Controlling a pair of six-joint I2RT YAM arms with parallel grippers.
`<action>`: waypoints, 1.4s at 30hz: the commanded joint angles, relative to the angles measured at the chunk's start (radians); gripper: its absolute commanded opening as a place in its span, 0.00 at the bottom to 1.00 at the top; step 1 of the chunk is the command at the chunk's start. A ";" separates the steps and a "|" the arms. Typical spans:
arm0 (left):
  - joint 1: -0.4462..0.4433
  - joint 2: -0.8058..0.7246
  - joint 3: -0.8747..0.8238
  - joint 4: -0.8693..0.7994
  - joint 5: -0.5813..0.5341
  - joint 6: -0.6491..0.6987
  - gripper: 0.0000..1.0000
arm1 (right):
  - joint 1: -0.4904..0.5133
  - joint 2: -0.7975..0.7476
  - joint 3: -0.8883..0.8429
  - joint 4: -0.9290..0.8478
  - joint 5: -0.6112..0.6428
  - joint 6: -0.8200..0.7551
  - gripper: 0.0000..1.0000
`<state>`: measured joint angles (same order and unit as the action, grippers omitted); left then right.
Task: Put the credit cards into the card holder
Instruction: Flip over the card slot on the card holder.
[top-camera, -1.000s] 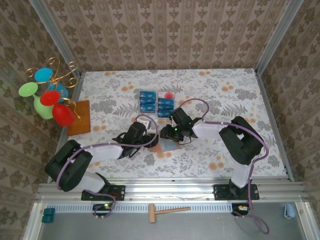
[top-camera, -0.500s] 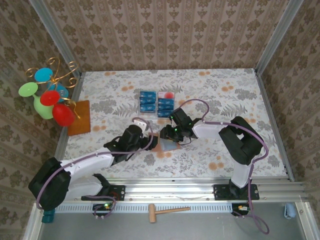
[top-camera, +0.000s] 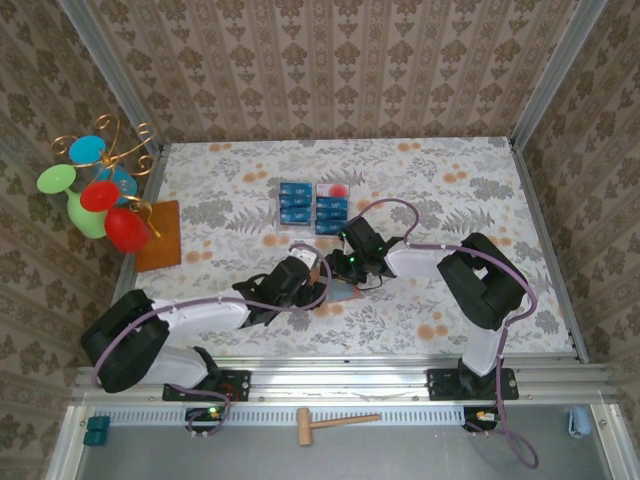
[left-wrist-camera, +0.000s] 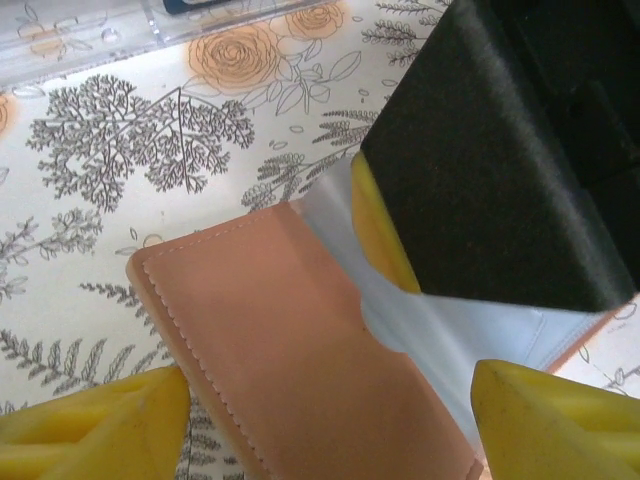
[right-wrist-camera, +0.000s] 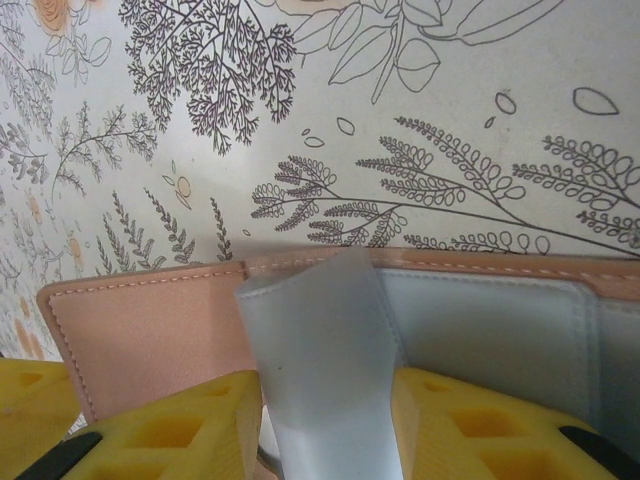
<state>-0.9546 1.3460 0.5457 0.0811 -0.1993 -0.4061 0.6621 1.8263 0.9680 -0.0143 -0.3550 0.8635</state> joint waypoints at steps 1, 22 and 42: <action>-0.013 0.026 0.036 0.038 -0.015 0.038 0.76 | 0.008 0.003 -0.019 -0.012 0.010 0.009 0.40; -0.068 0.052 -0.014 0.090 -0.041 0.014 0.74 | 0.008 -0.004 -0.014 -0.028 0.016 0.007 0.39; -0.069 0.171 -0.011 0.151 -0.074 -0.024 0.66 | 0.008 -0.029 -0.006 -0.043 0.010 0.003 0.40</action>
<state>-1.0161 1.4994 0.5266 0.2165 -0.2420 -0.4110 0.6617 1.8256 0.9672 -0.0143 -0.3519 0.8642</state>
